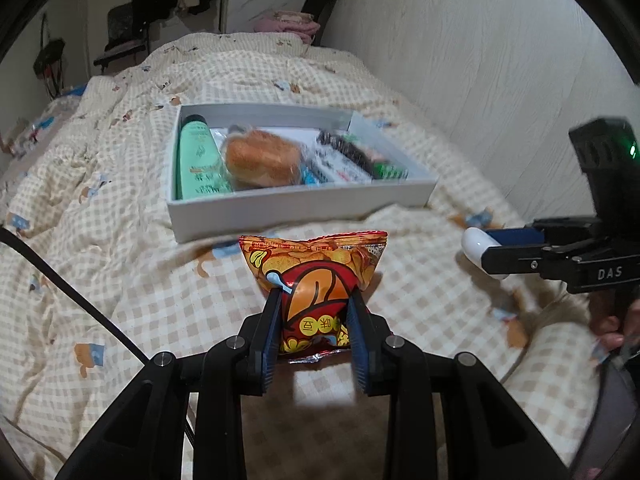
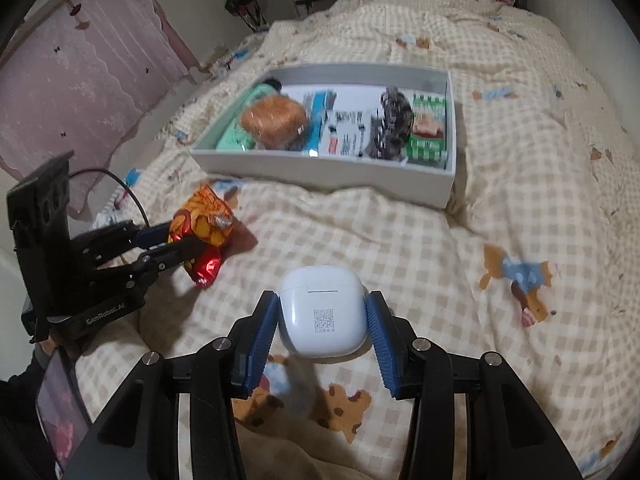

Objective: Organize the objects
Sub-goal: 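Carry the chip bag and earbud case over the white box with both grippers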

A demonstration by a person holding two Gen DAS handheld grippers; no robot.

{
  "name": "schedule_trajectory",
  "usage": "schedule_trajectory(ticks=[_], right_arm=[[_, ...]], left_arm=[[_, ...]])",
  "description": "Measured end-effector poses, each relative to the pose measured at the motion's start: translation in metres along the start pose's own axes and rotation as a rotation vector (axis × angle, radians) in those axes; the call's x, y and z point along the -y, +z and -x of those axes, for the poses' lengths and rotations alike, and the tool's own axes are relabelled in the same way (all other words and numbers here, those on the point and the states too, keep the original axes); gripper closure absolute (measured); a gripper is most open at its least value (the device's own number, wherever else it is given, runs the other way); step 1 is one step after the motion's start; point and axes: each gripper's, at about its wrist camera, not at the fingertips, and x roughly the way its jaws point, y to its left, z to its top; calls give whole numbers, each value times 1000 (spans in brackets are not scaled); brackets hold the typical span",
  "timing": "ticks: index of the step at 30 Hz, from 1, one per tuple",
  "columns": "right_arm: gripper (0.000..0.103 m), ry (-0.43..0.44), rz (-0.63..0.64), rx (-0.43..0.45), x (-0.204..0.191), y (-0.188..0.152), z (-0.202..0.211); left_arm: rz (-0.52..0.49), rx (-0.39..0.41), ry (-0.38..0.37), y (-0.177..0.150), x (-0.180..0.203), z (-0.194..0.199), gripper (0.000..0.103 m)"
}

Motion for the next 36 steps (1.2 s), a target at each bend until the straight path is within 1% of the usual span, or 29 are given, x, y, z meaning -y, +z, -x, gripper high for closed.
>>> schedule_trajectory(ticks=[3,5,7,9,11,13,15,19,23,26,28,30,31,34,36], right_arm=[[56,50,-17,55,1,14,20],[56,79,-21,92,1,25,32],[56,82,-21,137,2,39,44],[56,53,-33,178,3,55,54],[56,68,-44,212,5,69,62],[56,77,-47,243,7,85,70],[56,46,-27,267,6,103,74],[56,15,-9,309,9,135,74],[56,-8,-7,338,13,155,63],[56,3,-9,322,15,158,34],[56,-5,0,304,13,157,19],[56,-57,0,248,13,156,-7],[56,-68,-9,218,15,155,-21],[56,-65,-42,163,23,150,-47],[56,-67,-50,136,30,143,-56]], left_arm=[[52,27,-72,14,-14,12,69],[78,33,-95,24,-23,17,69],[79,56,-76,38,-31,22,69],[55,82,-40,52,-33,26,69],[43,106,-21,70,-36,31,69],[43,112,-15,83,-40,33,69],[43,125,3,96,-44,33,69],[57,133,-29,120,-49,27,69],[67,113,-26,147,-54,1,69],[71,87,-5,159,-57,-25,69],[71,68,8,165,-56,-41,69],[64,46,13,170,-54,-58,69],[60,33,10,171,-52,-66,69],[59,-2,-4,175,-44,-90,69],[44,-28,-18,180,-37,-106,69]])
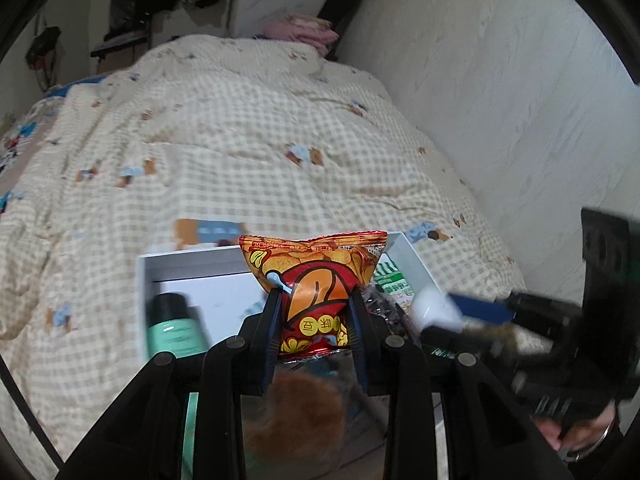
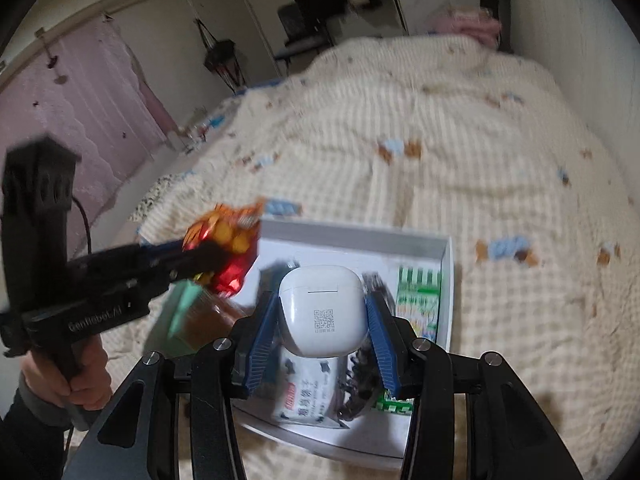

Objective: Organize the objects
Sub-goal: 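Carry the chip bag and earbud case over the white box with both grippers, then lower the chip bag and earbud case into the box, opening both grippers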

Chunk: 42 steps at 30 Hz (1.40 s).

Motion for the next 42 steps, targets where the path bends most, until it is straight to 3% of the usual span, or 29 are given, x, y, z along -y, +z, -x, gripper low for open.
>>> schedule_trajectory(ticks=[10,13,23,26,32,35,37,39,42], right_arm=[[56,-15,-7,-73,21,-38,-17],[56,-60,8,-76,21,-40,-19],[56,-72,54,-72,12,-47,-15],[56,-115,70,-58,14,-51,-8],[56,-150,96,-55,17,-57,-2],[55,-196,147,-57,10,-58,-6],[47,-188,156,-58,7,-59,-6],[24,-122,137,-42,7,-59,1],[19,-126,145,7,1,-59,16]], left_arm=[[-36,-128,14,-5,27,-59,69],[-53,-132,24,-10,30,-65,69],[-92,-50,37,-17,28,-45,69],[-76,-17,12,-22,22,-34,69],[-54,22,-2,-27,14,-20,56],[-37,58,-17,-31,12,-8,43],[-36,114,-16,-35,12,7,31],[-48,164,-13,-40,13,24,28],[-59,217,5,-48,14,48,25]])
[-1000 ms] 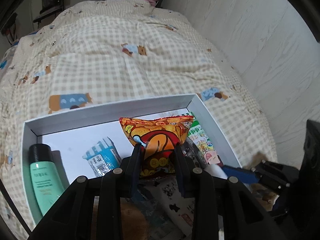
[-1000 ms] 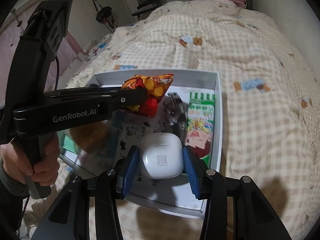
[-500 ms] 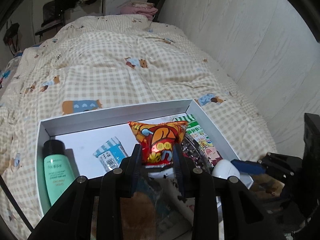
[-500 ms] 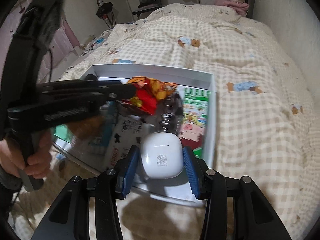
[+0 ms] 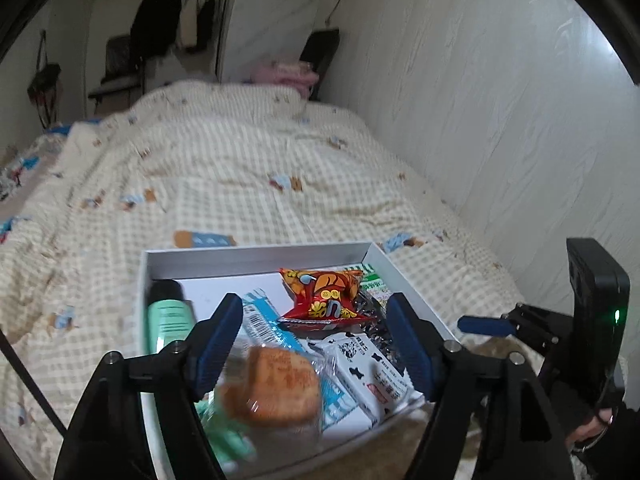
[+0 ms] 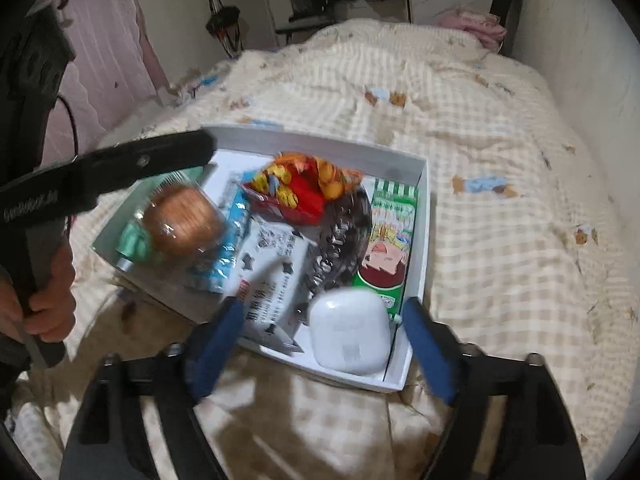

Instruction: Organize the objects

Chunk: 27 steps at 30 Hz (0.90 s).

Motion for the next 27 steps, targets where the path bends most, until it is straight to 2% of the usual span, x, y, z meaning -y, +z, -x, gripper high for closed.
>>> schedule_trajectory(ticks=[6,10,11,12,15,18,21,27], right_arm=[[19,84,-30,108,3,-5,43],[19,106,-1,182,-4,-13,75],[15,109,11,201,-7,-17,83],[0,109,21,217,-9,-20,91],[0,108,54,257,-17,-29,108],[0,90,93,259,-28,-40,112],[0,89,86,278,-30,-52,107],[0,93,-17,283,-21,-67,87]], left_arm=[[-2,56,79,-17,-2,52,23],[-16,52,127,-38,-1,80,19],[-19,49,143,-43,-2,86,19],[-23,44,158,-49,-2,91,18],[-48,51,191,-66,-1,103,13],[-65,76,216,-79,1,104,0],[-69,86,206,-87,5,103,0],[-99,120,221,-98,12,100,0]])
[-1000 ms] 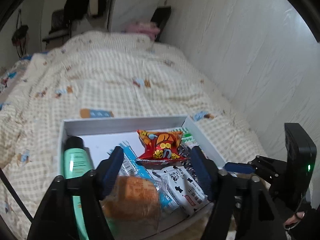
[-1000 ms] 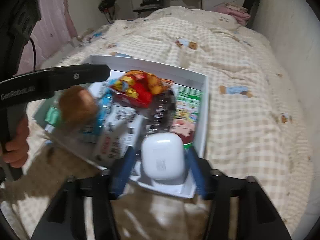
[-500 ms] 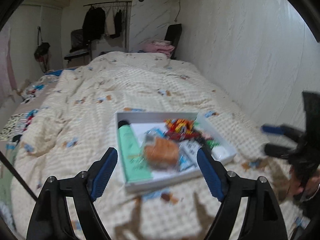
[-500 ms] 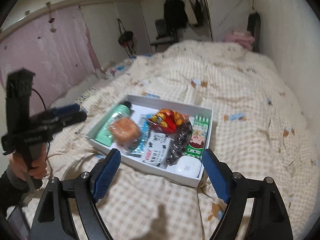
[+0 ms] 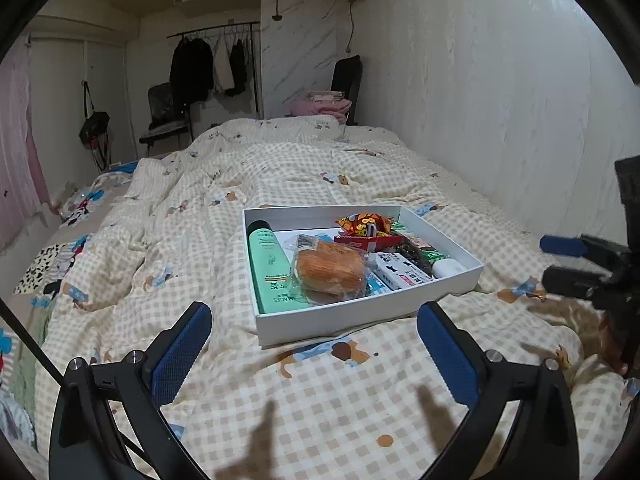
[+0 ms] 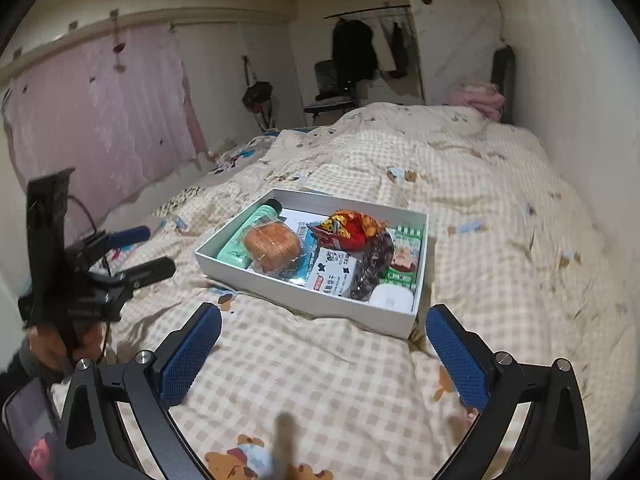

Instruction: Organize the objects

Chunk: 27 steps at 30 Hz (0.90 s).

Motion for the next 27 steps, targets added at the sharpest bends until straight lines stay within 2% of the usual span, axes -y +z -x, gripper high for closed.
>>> schedule_trajectory(ticks=[3,6,10,13,16,27], right_arm=[[0,-4,-16,-15,1,-5,-6],[0,10,-11,-29,-2,-5,-10],[0,-12,26,-29,-12,-7,-11],[0,-26,36,-40,-16,-10,-14],[0,-55,38,-38,-18,-11,-14],[0,-88,16,-16,-15,-12,-8]], left_arm=[[13,33,22,-3,-4,6,0],[64,54,-3,-3,-17,11,0],[149,48,-11,-6,-35,8,0],[177,33,-30,-9,-40,2,0],[172,15,-41,-11,-39,-2,0],[122,46,-52,-11,-26,5,0]])
